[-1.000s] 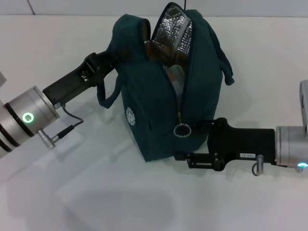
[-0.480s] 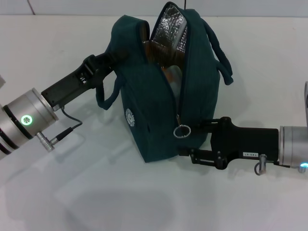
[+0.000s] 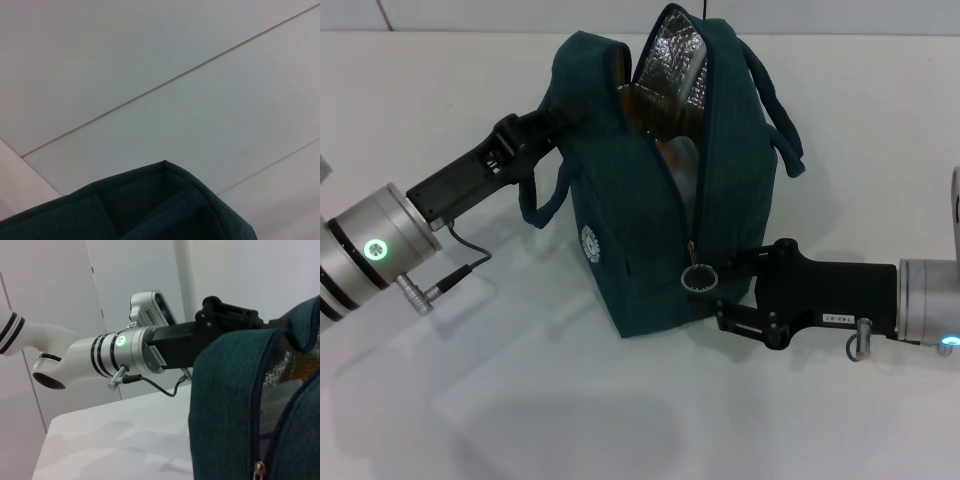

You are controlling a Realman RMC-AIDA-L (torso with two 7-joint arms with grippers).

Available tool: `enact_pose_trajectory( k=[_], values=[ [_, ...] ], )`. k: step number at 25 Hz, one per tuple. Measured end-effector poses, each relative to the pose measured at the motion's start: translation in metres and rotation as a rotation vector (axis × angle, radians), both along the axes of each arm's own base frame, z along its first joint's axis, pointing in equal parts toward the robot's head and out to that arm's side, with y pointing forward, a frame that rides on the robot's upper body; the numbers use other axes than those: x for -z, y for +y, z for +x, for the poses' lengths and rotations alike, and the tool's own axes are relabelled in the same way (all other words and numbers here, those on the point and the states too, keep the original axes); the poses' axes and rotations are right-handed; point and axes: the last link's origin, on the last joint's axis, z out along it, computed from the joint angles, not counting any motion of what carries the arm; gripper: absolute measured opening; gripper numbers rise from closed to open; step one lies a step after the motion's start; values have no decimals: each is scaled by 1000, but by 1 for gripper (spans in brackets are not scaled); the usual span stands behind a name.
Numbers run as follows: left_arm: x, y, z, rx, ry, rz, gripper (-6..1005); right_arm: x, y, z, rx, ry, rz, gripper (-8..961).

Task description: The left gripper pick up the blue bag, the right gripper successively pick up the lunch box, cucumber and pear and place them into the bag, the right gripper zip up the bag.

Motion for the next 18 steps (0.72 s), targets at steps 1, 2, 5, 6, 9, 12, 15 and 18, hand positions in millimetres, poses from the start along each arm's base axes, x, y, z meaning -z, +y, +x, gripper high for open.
enact_pose_trajectory(
  k=[1, 2, 5, 6, 9, 12, 15, 18],
  values=[
    [0, 0, 0, 0, 0, 0, 47, 0, 0, 0, -1, 0, 1, 325],
    [0, 0, 0, -1, 0, 0, 47, 0, 0, 0, -1, 0, 1, 326],
    [0, 0, 0, -1, 0, 0, 47, -1, 1, -1, -1, 6, 7, 327],
    [0, 0, 0, -2, 0, 0, 47, -1, 1, -1, -2, 7, 9, 327],
    [0, 0, 0, -1, 0, 0, 47, -1, 1, -1, -2, 7, 9, 302],
    [0, 0, 0, -2, 0, 0, 47, -1, 0, 1, -15, 5, 24, 277],
    [0, 0, 0, -2, 0, 0, 47, -1, 0, 1, -18, 3, 27, 231],
    [0, 0, 0, -2, -1, 1, 47, -1, 1, 0, -16, 7, 30, 145]
  ],
)
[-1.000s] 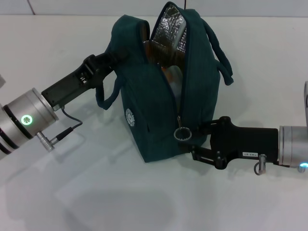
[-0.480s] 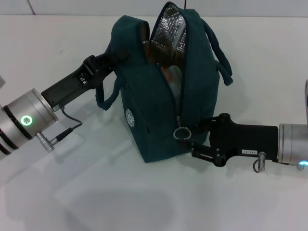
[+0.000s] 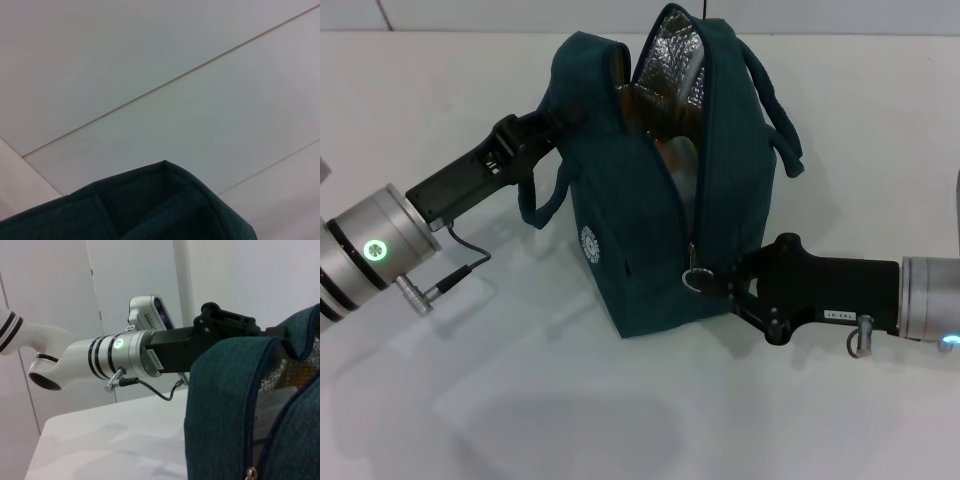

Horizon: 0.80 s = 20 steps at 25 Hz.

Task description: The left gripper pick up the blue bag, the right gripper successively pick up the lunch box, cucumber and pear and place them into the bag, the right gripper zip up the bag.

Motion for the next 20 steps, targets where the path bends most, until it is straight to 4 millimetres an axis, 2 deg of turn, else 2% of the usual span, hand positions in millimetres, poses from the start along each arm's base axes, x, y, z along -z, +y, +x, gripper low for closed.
enact_pose_trajectory(
  k=[7, 20],
  values=[
    [0, 0, 0, 0, 0, 0, 47, -1, 1, -1, 2, 9, 7, 6],
    [0, -2, -2, -4, -1, 1, 48, -35, -14, 4, -46, 184, 87, 6]
  ],
)
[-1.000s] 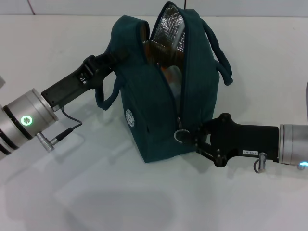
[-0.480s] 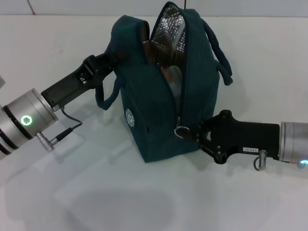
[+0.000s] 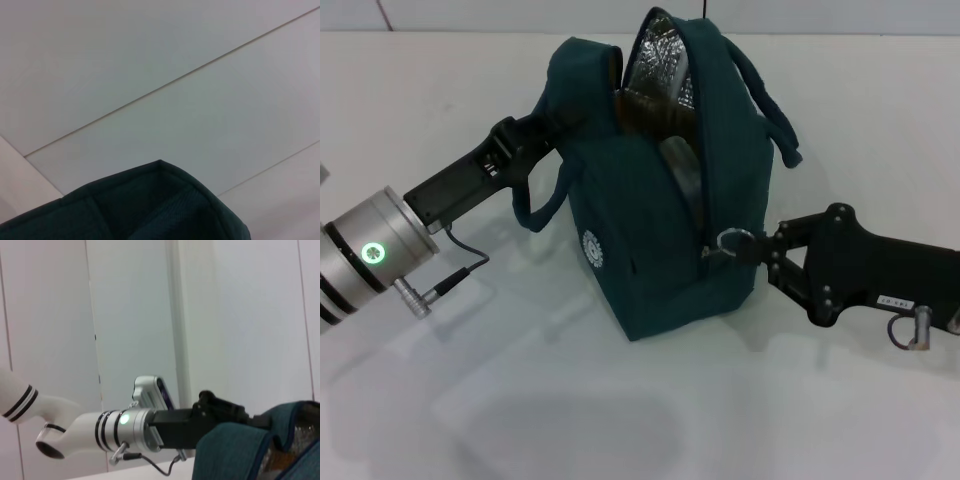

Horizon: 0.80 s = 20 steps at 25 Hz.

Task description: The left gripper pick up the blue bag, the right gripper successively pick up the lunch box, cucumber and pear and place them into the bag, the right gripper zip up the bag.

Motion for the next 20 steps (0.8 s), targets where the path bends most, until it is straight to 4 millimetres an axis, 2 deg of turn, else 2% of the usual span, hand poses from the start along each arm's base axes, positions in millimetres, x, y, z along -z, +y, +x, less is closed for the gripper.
enact_pose_trajectory(
  k=[20],
  values=[
    [0, -1, 1, 23, 13, 11, 48, -6, 34, -41, -48, 79, 86, 6]
  ],
)
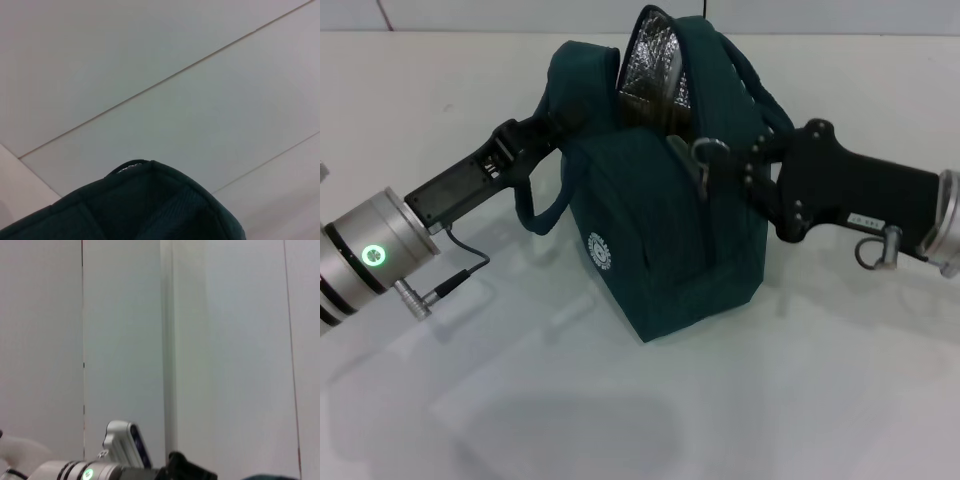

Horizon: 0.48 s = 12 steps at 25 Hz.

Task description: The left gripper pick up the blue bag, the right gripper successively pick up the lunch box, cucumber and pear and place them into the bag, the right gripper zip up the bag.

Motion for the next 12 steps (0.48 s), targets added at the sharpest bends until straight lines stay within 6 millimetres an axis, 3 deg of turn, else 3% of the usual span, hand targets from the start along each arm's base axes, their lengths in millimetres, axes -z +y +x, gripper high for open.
enact_pose_trajectory(
  k=[8, 12],
  values=[
    [1, 0, 2, 10, 2, -5, 48, 2, 1, 0, 1, -6, 5, 6],
    [0, -2, 3, 27, 0, -1, 159, 1, 0, 2, 7, -4, 3, 7]
  ],
)
